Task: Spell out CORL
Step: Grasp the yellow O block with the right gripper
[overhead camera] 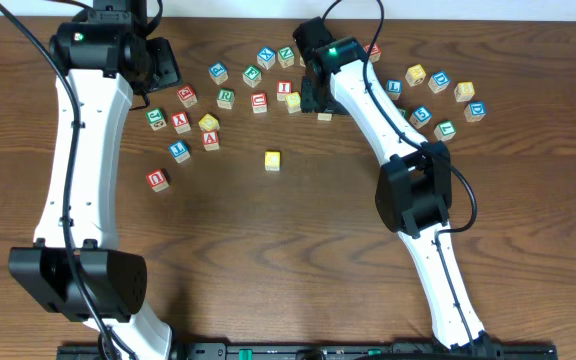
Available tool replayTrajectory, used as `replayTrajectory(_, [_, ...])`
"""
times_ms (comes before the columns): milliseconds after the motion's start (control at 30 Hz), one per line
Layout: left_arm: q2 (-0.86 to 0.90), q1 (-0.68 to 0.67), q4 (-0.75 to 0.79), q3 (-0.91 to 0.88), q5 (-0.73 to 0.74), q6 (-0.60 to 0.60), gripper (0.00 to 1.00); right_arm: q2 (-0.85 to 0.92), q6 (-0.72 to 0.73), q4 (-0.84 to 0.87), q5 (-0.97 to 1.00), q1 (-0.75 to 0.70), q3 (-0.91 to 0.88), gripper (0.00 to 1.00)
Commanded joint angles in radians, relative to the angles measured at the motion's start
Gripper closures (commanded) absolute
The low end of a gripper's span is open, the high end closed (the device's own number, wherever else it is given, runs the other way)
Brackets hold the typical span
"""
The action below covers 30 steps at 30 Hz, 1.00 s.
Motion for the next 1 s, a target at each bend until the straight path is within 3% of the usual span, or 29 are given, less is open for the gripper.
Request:
replayTrajectory(0, [0.006, -0.002, -0.005, 0.007, -0.009, -0.01, 0.35, 0.032, 0.03, 0.015, 0.02, -0.003, 0.016, 0.46])
replayTrajectory(333, [0.006, -0.002, -0.005, 0.007, -0.009, -0.01, 0.35, 0.032, 0.031, 0.08, 0.019, -0.008, -0.062, 0.49])
replayTrajectory(567, [0.006, -0.002, -0.005, 0.007, -0.009, -0.01, 0.35, 0.032, 0.025, 0.097, 0.02, -0.012, -0.082, 0.61])
replayTrajectory(767, [0.006, -0.002, -0.005, 0.007, -0.009, -0.01, 0.35, 0.032, 0.026, 0.106, 0.019, -0.02, -0.081, 0.64])
replayTrajectory(967, [0.006, -0.002, -0.005, 0.007, -0.009, -0.01, 0.35, 0.031, 0.026, 0.1, 0.02, -0.022, -0.081, 0.79])
